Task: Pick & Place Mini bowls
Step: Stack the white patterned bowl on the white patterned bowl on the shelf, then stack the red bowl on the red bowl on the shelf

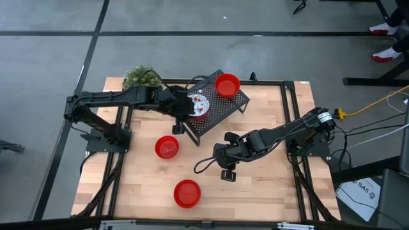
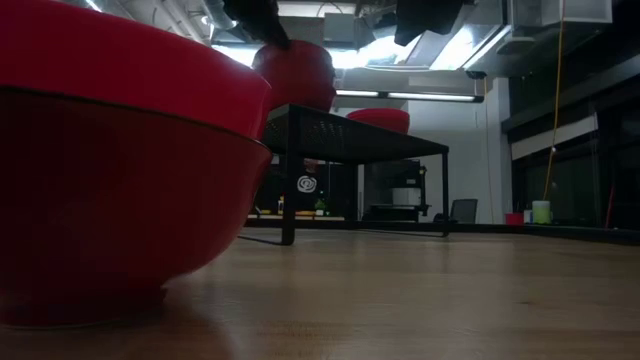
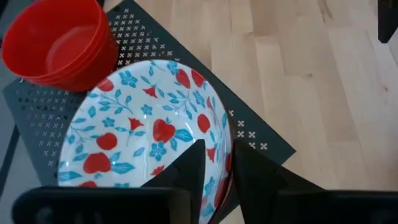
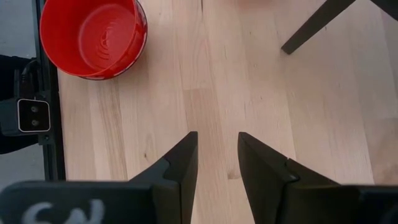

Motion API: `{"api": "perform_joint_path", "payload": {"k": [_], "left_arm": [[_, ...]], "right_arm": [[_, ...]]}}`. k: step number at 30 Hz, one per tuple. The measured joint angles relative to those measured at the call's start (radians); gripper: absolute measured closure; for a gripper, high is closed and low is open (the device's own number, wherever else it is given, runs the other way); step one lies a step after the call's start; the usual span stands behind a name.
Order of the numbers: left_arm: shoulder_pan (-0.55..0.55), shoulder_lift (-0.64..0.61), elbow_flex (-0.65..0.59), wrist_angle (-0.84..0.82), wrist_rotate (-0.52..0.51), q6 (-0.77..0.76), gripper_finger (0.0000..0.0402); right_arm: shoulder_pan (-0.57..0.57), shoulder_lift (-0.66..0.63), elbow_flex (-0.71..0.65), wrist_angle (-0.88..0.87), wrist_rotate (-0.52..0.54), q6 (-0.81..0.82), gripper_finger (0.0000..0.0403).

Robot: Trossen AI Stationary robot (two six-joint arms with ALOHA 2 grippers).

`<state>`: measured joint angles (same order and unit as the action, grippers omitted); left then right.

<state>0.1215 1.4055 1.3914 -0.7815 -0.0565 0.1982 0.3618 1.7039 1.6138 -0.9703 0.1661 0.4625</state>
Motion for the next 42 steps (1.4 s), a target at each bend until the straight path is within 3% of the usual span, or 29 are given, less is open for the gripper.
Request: {"api": "perform_joint_path", "payload": {"k": [18, 28, 42], "left_arm": [[-0.044, -0.105, -0.001, 0.075, 0.015, 0.048, 0.0316], [-0.214, -0.171, -0.001, -0.042, 0.029, -0.009, 0.0316], [-0.439, -0.178, -0.001, -0.272, -0.012, -0.283, 0.0320]], "right_arm": [[0.000, 0.000, 0.000, 0.015, 0.006, -0.008, 0.0289], [0.001, 0.000, 0.000, 0.046, 0.052, -0.045, 0.0289], [-0.001, 0.000, 0.000, 0.187, 0.121, -0.248, 0.0289]]}}
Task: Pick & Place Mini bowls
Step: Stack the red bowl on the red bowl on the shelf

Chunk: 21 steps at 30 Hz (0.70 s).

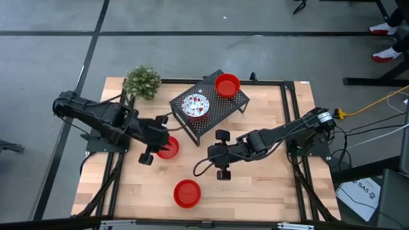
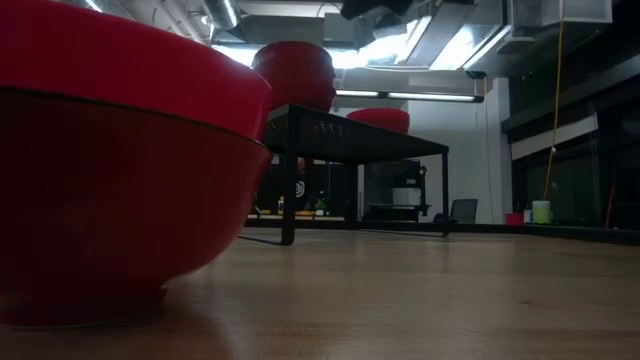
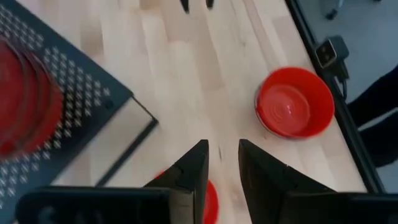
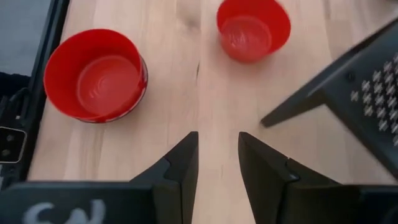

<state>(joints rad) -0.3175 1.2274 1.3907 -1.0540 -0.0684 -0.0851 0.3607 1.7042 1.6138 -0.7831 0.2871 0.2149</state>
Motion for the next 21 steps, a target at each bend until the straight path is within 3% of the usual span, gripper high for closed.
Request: {"api": "perform_joint_path", "payload": {"k": [11, 21], "left_arm": [[-0.095, 0.040, 0.000, -0.113, -0.001, -0.087, 0.0323], [-0.114, 0.157, 0.000, -0.179, -0.002, -0.096, 0.0323]], "right_arm": [[-0.038, 0.000, 0.000, 0.077, 0.010, -0.114, 0.0289], [-0.069, 0.000, 0.000, 0.083, 0.008, -0.050, 0.0289]]}}
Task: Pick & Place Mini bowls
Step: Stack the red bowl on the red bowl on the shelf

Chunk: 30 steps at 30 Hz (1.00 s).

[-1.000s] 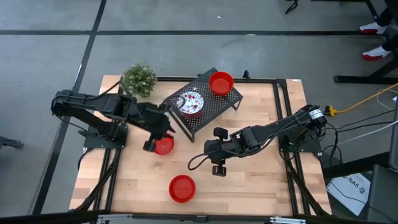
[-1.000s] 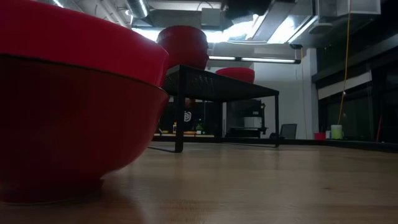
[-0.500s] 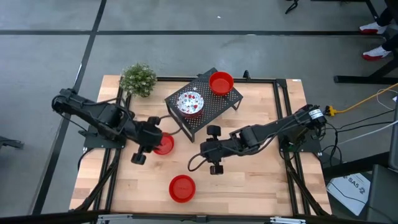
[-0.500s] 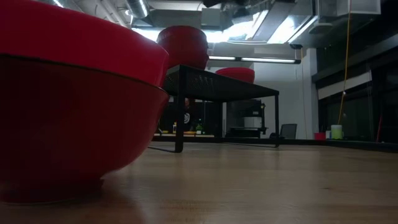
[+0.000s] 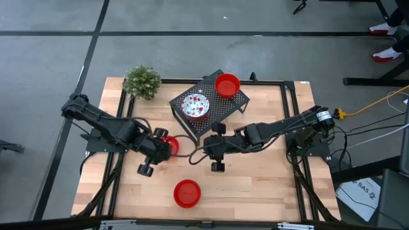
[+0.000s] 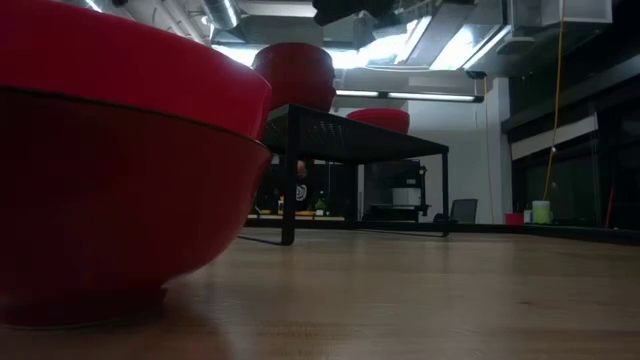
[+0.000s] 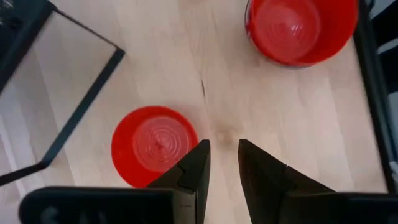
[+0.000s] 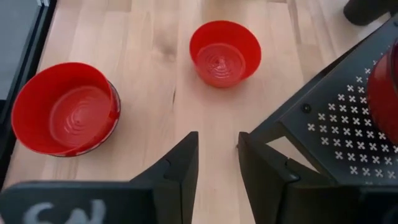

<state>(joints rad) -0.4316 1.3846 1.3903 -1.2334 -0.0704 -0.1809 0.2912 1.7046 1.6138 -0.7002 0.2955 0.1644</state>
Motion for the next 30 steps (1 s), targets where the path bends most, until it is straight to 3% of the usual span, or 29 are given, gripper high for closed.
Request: {"api": "perform_joint_path", "payload": {"k": [12, 24, 30], "left_arm": [[-0.002, 0.083, -0.012, 0.001, 0.018, 0.001, 0.0325], [-0.027, 0.084, -0.229, 0.014, 0.019, 0.001, 0.0331], [-0.052, 0.084, -0.346, 0.130, -0.016, 0.001, 0.0335]], "right_arm": [[0.000, 0.000, 0.000, 0.000, -0.001, 0.013, 0.0289], [0.000, 0.000, 0.000, 0.000, -0.001, 0.019, 0.0289], [0.000, 0.000, 0.000, 0.000, -0.001, 0.018, 0.0289]]}}
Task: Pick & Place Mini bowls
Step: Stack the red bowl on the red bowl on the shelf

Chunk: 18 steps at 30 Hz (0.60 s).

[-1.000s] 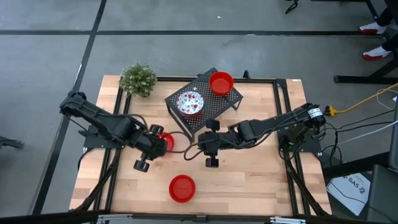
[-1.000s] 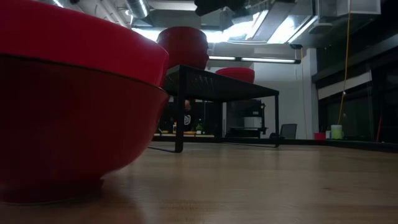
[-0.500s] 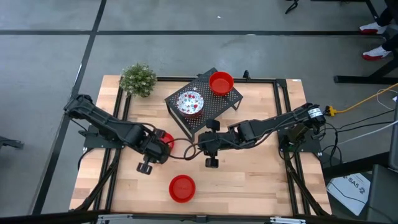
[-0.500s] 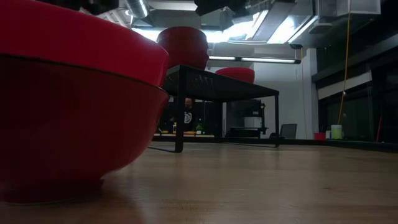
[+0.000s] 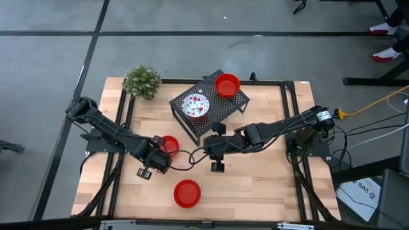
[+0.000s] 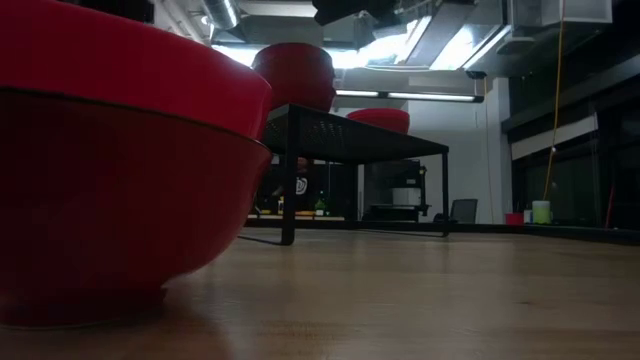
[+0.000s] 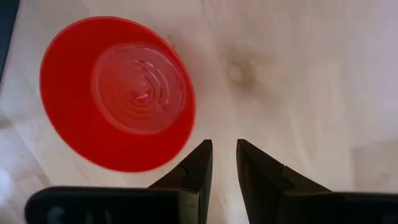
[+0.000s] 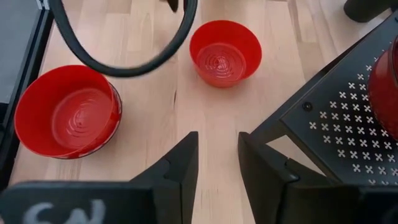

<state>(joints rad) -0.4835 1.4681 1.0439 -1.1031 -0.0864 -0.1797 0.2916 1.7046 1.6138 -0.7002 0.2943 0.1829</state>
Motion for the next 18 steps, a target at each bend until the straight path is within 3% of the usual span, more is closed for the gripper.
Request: {"api": "perform_joint_path", "payload": {"k": [11, 18], "left_arm": [[-0.007, 0.000, -0.100, 0.070, -0.084, 0.008, 0.0340], [-0.006, 0.000, -0.161, 0.214, -0.123, 0.010, 0.0341]], "right_arm": [[0.000, 0.000, 0.000, 0.000, 0.000, 0.000, 0.0289], [0.000, 0.000, 0.000, 0.000, 0.000, 0.000, 0.0289]]}}
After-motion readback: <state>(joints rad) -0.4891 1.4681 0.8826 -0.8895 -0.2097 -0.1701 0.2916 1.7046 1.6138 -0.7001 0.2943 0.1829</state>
